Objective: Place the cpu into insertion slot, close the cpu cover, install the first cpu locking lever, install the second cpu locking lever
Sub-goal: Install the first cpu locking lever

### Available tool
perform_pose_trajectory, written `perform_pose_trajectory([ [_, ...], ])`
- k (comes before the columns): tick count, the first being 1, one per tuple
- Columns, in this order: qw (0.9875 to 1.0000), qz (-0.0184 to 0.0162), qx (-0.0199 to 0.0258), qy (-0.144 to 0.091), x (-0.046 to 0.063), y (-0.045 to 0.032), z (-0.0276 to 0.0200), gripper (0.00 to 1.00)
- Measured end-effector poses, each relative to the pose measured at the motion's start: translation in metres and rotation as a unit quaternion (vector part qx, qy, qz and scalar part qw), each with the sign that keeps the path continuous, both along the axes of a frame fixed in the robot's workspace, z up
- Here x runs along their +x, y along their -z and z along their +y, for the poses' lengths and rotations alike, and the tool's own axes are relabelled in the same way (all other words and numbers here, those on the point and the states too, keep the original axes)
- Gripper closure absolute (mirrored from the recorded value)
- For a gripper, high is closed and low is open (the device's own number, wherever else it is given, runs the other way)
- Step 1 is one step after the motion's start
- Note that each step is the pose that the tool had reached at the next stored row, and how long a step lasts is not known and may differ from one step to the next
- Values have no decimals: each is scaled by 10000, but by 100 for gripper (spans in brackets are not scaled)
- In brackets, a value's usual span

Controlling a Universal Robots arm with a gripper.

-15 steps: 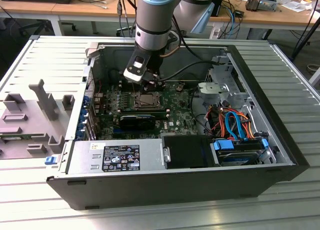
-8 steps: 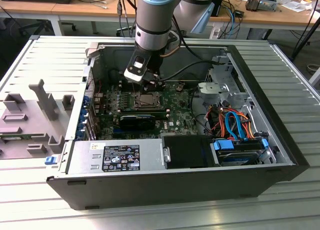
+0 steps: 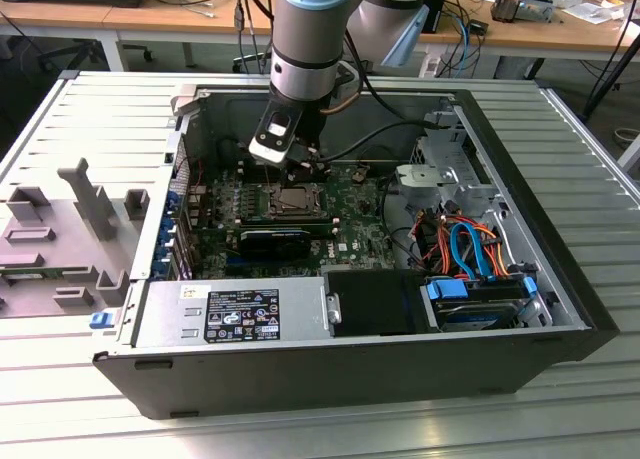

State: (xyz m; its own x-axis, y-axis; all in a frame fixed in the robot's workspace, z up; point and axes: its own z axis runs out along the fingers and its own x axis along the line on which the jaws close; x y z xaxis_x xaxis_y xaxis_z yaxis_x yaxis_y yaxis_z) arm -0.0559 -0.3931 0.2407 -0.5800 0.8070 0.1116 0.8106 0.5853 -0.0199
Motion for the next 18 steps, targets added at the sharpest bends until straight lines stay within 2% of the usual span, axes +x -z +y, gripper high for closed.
perform_pose_trajectory([
  [18,9999,0,0,-167,0,0,0,89],
])
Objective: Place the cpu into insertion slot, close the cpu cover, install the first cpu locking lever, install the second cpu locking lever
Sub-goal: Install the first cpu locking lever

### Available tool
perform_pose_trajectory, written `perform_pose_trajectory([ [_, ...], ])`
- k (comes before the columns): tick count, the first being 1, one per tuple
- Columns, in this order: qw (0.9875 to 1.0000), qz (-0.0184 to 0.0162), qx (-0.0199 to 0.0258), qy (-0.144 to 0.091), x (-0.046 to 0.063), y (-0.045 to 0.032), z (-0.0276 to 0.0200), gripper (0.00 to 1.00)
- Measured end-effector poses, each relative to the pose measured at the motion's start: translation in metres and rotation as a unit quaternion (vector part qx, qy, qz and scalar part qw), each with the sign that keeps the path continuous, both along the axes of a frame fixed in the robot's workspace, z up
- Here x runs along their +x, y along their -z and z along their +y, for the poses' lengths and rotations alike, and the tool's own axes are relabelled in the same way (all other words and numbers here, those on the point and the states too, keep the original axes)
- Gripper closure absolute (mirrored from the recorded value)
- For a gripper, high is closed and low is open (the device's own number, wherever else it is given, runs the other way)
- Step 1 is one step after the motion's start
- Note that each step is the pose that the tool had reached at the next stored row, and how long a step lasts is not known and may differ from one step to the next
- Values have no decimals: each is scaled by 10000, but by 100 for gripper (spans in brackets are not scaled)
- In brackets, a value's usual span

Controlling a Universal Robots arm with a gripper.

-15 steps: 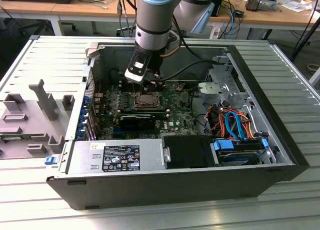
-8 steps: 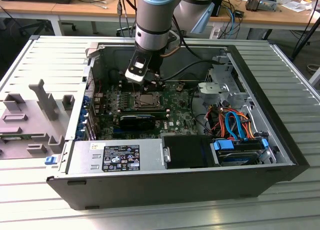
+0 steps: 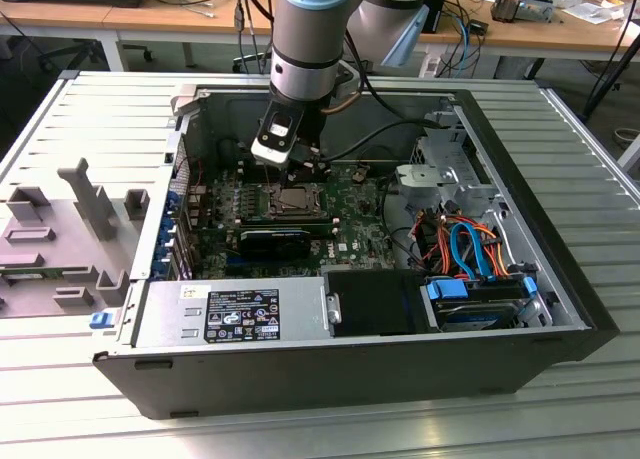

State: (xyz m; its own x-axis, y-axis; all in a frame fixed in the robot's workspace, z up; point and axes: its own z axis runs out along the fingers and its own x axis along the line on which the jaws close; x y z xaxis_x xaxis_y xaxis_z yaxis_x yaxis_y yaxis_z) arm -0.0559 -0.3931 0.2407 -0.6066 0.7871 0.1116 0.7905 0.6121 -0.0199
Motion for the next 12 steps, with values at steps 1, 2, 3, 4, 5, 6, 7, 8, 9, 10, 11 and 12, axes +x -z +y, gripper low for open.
perform_pose_trajectory([
  [1,10000,0,0,-7,0,0,0,89],
  [2,10000,0,0,-15,0,0,0,89],
  [3,10000,0,0,-24,0,0,0,89],
  [4,10000,0,0,-29,0,0,0,89],
  [5,10000,0,0,-36,0,0,0,89],
  [6,10000,0,0,-43,0,0,0,89],
  [7,10000,0,0,-49,0,0,0,89],
  [8,10000,0,0,-55,0,0,0,89],
  [9,10000,0,0,-63,0,0,0,89],
  [10,10000,0,0,-69,0,0,0,89],
  [11,10000,0,0,-77,0,0,0,89],
  [12,10000,0,0,-84,0,0,0,89],
])
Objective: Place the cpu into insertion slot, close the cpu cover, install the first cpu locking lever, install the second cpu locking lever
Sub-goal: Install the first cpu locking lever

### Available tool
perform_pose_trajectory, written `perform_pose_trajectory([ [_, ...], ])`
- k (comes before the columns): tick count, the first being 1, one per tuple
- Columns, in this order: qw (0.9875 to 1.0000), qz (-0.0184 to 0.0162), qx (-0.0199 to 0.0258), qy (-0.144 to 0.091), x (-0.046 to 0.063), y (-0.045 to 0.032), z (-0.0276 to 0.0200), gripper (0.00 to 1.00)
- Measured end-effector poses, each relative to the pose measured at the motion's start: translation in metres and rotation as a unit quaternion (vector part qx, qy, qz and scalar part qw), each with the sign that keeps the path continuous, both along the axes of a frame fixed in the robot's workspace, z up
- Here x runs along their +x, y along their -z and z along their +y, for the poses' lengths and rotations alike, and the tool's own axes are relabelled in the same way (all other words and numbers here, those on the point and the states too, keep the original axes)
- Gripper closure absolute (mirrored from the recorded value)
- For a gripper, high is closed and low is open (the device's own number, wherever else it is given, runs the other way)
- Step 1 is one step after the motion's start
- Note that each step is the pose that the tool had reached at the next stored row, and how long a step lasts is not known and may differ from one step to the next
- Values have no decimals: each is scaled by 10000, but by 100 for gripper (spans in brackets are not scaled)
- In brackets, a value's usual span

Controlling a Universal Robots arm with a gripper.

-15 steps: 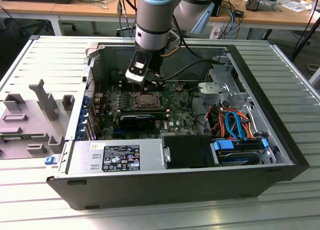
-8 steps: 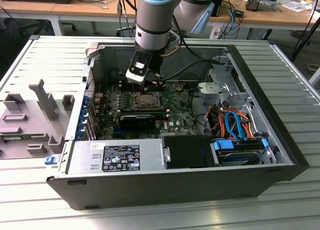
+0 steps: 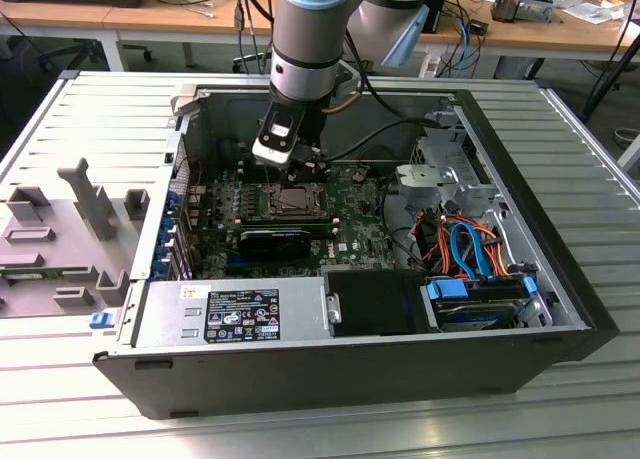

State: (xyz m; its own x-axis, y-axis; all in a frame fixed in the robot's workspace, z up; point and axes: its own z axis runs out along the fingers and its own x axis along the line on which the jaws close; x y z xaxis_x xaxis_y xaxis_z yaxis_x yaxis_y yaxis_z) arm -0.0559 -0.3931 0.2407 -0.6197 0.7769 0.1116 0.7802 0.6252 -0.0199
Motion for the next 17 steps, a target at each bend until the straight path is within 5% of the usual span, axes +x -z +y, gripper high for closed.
perform_pose_trajectory([
  [17,9998,0,0,-176,0,0,0,89],
])
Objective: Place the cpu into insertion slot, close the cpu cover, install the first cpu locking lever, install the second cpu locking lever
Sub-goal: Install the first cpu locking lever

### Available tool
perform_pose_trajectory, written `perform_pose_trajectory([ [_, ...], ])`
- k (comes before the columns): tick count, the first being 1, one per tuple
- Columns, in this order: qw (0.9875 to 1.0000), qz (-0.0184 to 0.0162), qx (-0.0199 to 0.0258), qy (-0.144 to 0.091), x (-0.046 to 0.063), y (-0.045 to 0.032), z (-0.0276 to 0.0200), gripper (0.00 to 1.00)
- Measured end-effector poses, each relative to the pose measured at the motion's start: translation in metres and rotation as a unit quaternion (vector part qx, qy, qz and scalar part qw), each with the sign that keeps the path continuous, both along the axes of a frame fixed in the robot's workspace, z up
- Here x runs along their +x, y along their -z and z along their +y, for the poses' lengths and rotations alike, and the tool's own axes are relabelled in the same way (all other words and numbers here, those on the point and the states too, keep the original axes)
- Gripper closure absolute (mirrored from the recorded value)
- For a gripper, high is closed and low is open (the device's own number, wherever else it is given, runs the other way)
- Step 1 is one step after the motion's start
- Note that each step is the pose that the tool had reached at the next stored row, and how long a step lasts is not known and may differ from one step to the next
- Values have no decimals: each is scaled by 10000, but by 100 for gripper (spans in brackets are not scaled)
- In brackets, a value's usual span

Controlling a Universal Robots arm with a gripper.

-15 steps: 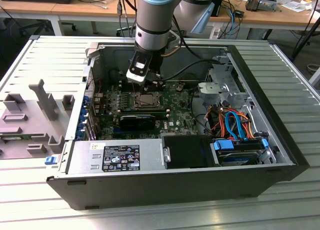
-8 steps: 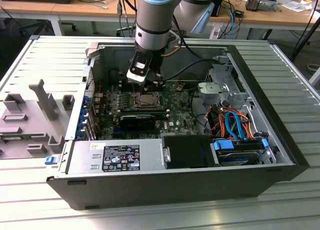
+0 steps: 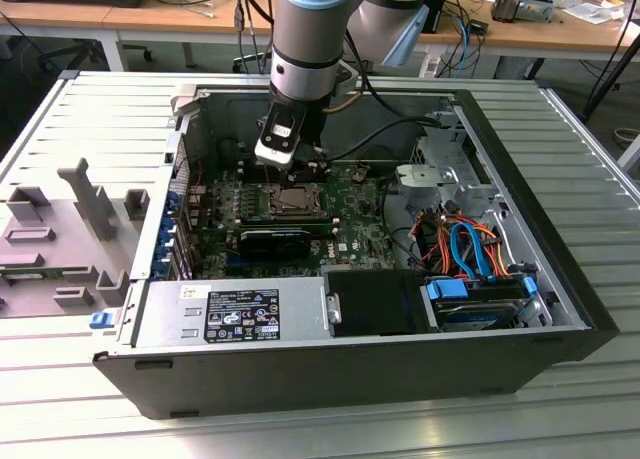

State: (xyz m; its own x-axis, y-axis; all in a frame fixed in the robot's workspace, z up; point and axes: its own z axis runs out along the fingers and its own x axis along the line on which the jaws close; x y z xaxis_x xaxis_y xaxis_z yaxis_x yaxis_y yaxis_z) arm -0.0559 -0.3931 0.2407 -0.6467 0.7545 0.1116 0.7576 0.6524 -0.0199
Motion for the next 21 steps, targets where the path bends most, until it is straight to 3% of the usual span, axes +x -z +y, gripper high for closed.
perform_pose_trajectory([
  [5,10000,0,0,-46,0,0,0,89],
  [9,9997,0,0,-246,0,0,0,89],
  [21,9992,0,0,-409,0,0,0,89],
])
